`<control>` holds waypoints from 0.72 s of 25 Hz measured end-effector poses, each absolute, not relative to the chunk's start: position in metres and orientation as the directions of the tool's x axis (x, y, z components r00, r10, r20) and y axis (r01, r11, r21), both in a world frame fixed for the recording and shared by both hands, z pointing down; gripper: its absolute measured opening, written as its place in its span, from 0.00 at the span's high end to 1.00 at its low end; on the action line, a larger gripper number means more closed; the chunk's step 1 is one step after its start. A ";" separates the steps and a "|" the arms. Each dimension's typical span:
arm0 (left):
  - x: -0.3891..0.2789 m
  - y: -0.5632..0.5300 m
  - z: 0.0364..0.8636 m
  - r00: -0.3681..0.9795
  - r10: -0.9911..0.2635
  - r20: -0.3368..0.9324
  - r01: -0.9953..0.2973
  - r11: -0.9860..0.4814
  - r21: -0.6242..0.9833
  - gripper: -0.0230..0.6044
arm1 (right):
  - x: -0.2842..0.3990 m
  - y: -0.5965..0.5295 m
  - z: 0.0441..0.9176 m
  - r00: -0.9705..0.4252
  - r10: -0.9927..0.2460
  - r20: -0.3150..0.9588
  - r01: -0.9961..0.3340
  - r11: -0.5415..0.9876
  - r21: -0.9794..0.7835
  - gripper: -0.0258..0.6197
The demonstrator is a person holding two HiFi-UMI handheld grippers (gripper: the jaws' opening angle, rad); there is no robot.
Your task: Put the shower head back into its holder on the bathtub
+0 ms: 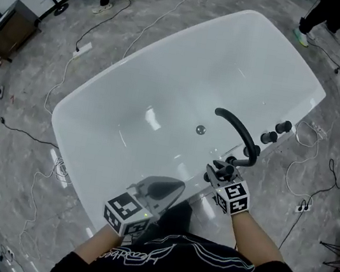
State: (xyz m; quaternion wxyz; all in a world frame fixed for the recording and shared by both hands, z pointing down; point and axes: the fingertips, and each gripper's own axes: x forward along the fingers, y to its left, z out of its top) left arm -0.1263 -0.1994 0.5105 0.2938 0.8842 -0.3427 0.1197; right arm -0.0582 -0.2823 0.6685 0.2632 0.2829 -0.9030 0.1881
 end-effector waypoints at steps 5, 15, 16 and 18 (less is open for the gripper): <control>-0.130 -0.201 0.514 0.735 -0.530 0.423 -0.678 -0.589 0.440 0.96 | -0.058 -0.277 0.681 -0.696 -0.408 0.591 -0.600 0.782 -0.168 0.82; -0.134 -0.197 0.519 0.721 -0.539 0.435 -0.693 -0.564 0.450 0.96 | -0.075 -0.254 0.698 -0.676 -0.367 0.639 -0.527 0.847 -0.071 0.81; -0.133 -0.196 0.517 0.720 -0.543 0.432 -0.694 -0.563 0.449 0.96 | -0.075 -0.253 0.694 -0.679 -0.370 0.635 -0.524 0.849 -0.066 0.79; -0.132 -0.192 0.514 0.716 -0.552 0.427 -0.698 -0.561 0.444 0.96 | -0.075 -0.253 0.685 -0.687 -0.383 0.618 -0.527 0.848 -0.060 0.73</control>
